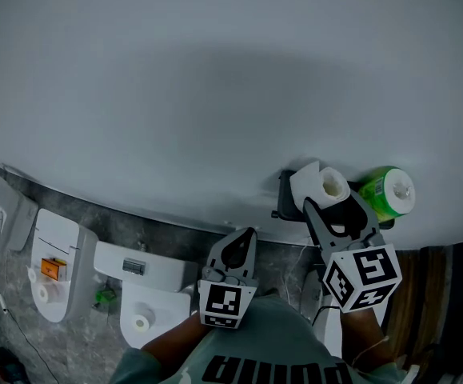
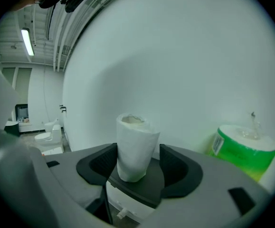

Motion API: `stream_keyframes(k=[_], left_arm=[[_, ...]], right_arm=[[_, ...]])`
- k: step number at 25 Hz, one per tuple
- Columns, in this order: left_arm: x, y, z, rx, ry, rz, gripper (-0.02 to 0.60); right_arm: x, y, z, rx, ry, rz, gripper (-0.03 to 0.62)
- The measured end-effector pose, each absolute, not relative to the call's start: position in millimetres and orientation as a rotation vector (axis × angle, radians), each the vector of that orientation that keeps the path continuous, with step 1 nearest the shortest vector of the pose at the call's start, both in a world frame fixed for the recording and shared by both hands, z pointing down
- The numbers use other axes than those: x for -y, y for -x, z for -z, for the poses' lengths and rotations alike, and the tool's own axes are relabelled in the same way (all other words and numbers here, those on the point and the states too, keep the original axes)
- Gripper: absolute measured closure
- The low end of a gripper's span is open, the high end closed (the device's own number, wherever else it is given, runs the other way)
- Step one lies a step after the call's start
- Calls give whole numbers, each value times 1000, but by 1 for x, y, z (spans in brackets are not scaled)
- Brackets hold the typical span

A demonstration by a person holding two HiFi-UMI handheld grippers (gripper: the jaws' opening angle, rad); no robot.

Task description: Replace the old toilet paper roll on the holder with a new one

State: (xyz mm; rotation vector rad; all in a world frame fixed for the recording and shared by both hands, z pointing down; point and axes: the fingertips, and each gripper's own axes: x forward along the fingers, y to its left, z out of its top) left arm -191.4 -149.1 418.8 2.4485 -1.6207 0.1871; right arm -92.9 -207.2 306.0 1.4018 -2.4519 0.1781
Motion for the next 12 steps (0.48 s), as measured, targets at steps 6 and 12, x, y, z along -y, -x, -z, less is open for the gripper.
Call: stream_keyframes(k=[6,12], left_arm=[[145,185,-421,1538,-2493,-190,577],[143,180,-427,1449,-2527,-195,577]], right_arm=[[198,82,-305,2419,-1486,-200,315],[191,79,-309,2408,-1541,-235,296]])
